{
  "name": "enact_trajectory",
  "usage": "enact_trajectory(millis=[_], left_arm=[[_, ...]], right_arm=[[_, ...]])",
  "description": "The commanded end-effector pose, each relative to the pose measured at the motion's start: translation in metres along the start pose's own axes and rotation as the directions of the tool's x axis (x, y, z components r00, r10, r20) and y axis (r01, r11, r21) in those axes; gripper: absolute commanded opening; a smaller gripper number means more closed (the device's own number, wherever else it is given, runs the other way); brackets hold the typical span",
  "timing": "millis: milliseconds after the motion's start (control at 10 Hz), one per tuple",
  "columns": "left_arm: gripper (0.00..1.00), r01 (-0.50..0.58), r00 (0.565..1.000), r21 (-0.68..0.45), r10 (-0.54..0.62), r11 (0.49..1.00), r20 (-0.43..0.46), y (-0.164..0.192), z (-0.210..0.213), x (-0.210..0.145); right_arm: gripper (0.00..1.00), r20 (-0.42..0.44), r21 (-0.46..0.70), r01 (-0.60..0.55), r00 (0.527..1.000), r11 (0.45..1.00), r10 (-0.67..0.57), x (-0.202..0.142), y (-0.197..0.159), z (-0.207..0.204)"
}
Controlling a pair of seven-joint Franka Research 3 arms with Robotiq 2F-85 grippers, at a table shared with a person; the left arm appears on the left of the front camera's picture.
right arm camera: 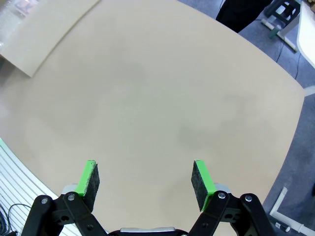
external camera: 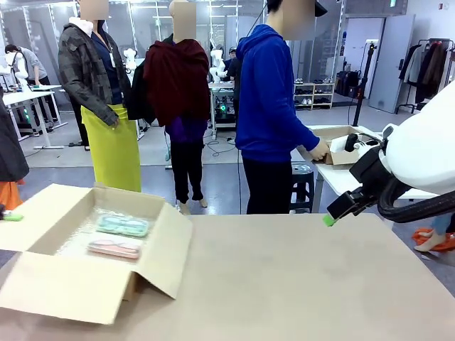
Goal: Pack the glasses set securely to prepare it for shipping.
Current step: Position the Package Box on the left side of the table.
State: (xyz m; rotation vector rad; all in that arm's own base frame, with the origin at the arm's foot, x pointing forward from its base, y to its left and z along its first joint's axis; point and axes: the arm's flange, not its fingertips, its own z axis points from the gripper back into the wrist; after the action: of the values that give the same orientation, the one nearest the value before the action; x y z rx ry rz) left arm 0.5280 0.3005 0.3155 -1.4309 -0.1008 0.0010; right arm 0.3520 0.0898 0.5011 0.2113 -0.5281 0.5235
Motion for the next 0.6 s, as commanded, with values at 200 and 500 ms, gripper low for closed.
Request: enact_trajectory(millis=[200, 500], left_arm=[[0.02, -0.012, 1.0, 0.075, 0.013, 0.997, -0.013, 0.002, 0.047, 0.02], [0.02, -0.006, 1.0, 0.079, 0.005, 0.997, 0.008, 0.006, 0.047, 0.018]], right_arm=[[0.94, -0.008, -0.007, 0.015, 1.0, 1.0, -0.015, -0.001, 0.004, 0.0], [0.94, -0.008, -0.007, 0.015, 1.0, 1.0, -0.015, -0.001, 0.004, 0.0]])
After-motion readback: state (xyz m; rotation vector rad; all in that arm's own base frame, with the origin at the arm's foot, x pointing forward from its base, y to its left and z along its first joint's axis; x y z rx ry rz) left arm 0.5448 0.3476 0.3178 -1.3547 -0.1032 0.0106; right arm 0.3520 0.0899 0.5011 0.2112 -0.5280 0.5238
